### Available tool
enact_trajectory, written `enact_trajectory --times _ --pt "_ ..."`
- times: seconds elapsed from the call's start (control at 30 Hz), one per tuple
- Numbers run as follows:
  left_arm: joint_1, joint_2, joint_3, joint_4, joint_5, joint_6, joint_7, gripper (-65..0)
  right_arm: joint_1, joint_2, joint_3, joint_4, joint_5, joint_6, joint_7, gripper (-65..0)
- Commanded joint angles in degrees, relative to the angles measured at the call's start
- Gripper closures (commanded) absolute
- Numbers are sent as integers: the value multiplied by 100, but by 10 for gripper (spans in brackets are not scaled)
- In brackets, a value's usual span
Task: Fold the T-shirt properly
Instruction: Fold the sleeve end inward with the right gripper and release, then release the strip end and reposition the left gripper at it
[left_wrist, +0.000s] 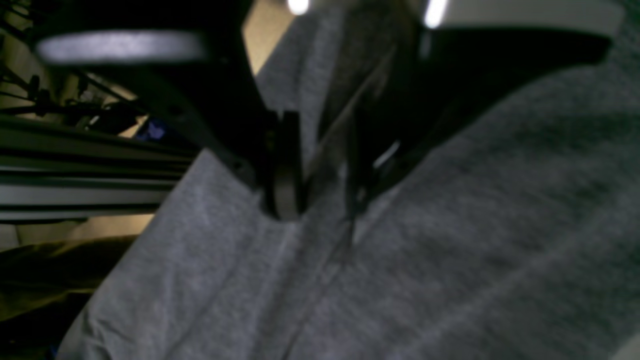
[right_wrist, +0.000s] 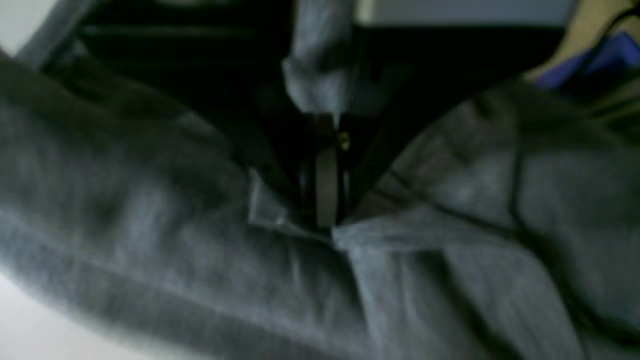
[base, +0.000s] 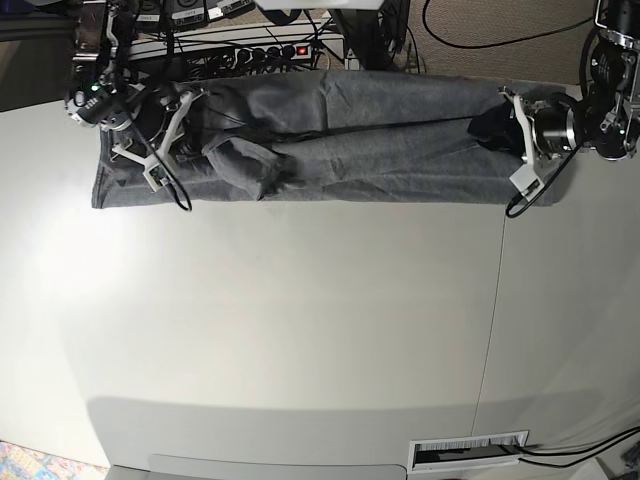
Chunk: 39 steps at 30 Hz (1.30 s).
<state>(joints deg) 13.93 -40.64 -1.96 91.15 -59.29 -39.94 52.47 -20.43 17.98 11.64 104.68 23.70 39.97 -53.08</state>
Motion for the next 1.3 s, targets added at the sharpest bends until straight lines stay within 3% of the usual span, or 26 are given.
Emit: enact_trajectory --times 0.0,0.1,0.3,0.47,0.63,0.77,0.97,1.03,1.17,1.27 --pt "-44 -109 -48 72 142 -6 -262 -167 55 76 -66 -103 -254 3 184 0" --pt "-44 -109 -48 72 901 -6 -896 -167 175 74 -162 -507 -608 3 649 0" --pt "-105 -2 -48 68 2041 -6 -1847 -166 796 76 -162 -999 -730 3 660 0" --pt "-343 42 -50 81 2153 -6 -2011 -166 1272 76 -162 -1248 -726 3 525 0" --pt "-702 28 -160 208 2085 105 -1578 -166 1377 76 -157 -1255 -728 3 319 0" --pt "-809 31 -719 223 1641 953 -883 -168 1377 76 -157 -1255 -728 3 225 0" --pt "-791 35 -2035 216 1394 1764 170 -171 1377 76 -157 -1255 -726 3 225 0" --pt "-789 31 -2350 173 1082 1738 595 -210 1377 74 -157 -1255 -726 3 227 0" --pt "-603 28 -2522 -208 730 1698 765 -305 1375 76 -157 -1255 -726 3 195 0" --pt "-457 33 -2522 -564 -35 1534 999 -336 1377 76 -157 -1255 -726 3 166 0"
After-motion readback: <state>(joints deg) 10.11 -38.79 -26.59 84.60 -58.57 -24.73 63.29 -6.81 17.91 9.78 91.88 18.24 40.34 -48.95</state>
